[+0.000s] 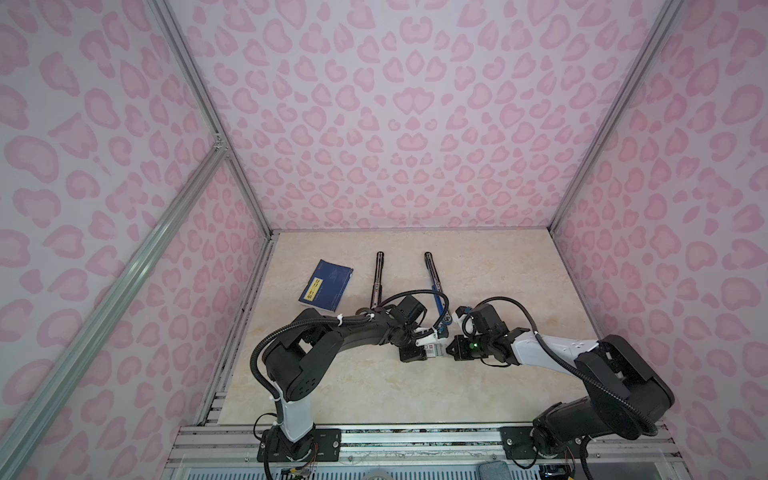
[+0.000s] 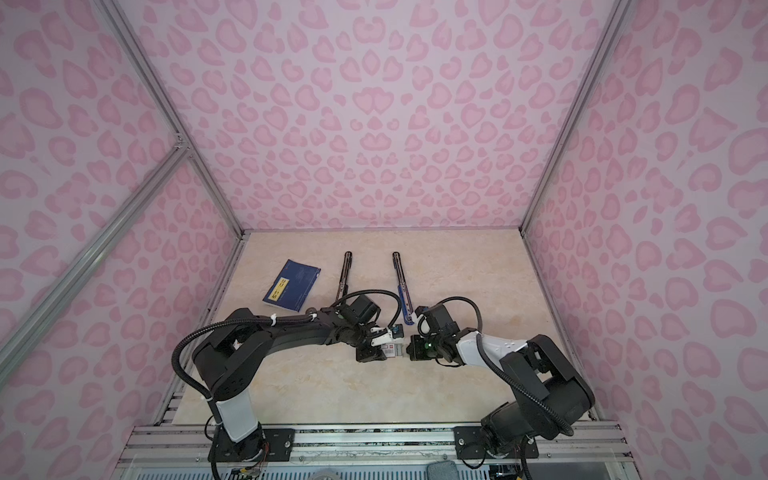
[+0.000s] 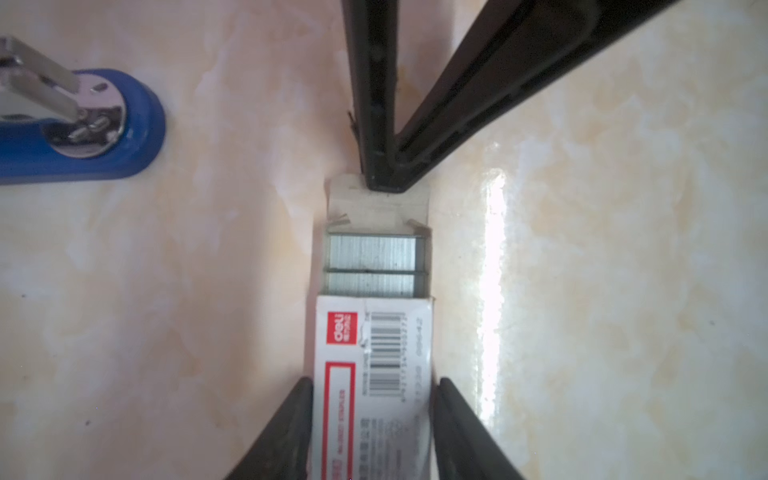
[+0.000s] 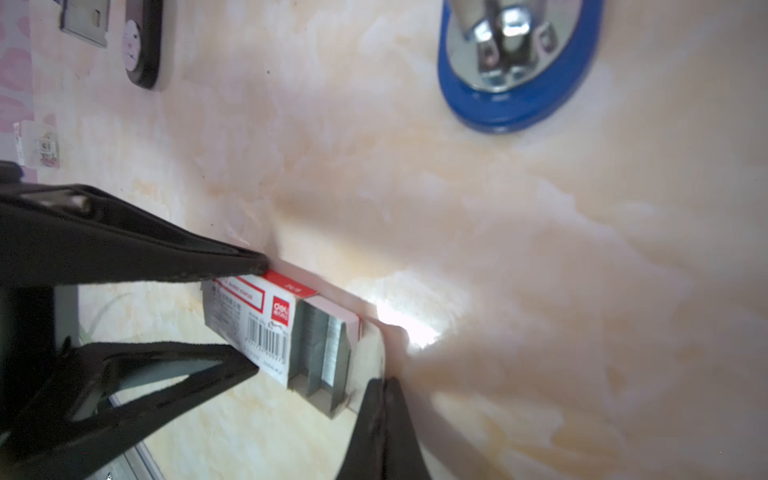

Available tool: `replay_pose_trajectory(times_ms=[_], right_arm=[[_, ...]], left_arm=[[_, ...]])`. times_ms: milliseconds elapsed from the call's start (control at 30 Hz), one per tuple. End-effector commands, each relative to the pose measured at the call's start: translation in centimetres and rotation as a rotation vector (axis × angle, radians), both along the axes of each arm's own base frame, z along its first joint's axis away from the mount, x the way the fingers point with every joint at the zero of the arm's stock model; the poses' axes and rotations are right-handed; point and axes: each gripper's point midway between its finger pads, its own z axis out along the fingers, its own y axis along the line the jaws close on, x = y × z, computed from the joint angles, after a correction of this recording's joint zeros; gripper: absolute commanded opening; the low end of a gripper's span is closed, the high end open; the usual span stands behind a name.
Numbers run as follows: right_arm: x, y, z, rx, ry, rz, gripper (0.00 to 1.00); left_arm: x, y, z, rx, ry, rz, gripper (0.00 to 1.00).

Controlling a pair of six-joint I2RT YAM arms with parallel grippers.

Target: Load the staples into the stapler

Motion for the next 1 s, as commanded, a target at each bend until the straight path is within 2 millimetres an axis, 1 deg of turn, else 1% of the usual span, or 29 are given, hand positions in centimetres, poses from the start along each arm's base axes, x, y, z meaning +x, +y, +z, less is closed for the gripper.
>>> replay_pose_trajectory(times_ms=[0,133,200,333,367,533,700,867,967], right_arm=[[-1.4,-2.6,-1.7,-0.113,0.071,-0.051,0.00],[-1.2,-3.8,-1.6,-0.130,0.074,-0.091,0.00],[-1.2,-3.8,-1.5,-0.122,0.073,-0.089,0.00],[-1.3,-3.8,-1.5,-0.121,0.078,-0.085,0.00],[-1.3,-3.8,-1.5,-0.120,0.077,-0.082,0.00],[-1.3,-4.1,-1.5,-0.133,0.077,-0.092,0.00],[-1.3,-5.2,-1.6,-0.157,0.088,-0.129,0.00],[-1.5,-6.0,-1.8,-0.167,0.103,-0.145,0.00],[-1.3,-5.1,-1.0,-0.119,0.077,-0.121,0.00]], left_arm=[[-0.4,0.7,-0.4,0.035,0.016,0.006,0.49],[-0.5,1.0,-0.5,0.040,0.015,0.008,0.48],[-0.6,1.1,-0.6,0.044,0.017,0.006,0.44],[-0.4,1.2,-0.6,0.052,0.011,0.009,0.42],[-0.5,1.2,-0.6,0.053,0.013,0.005,0.37],[0.0,1.5,-0.5,0.063,0.006,0.022,0.37],[0.1,1.6,-0.2,0.056,0.010,0.031,0.38],[0.2,1.5,-0.3,0.060,0.014,0.035,0.38],[0.2,1.5,-0.2,0.060,0.015,0.037,0.38]])
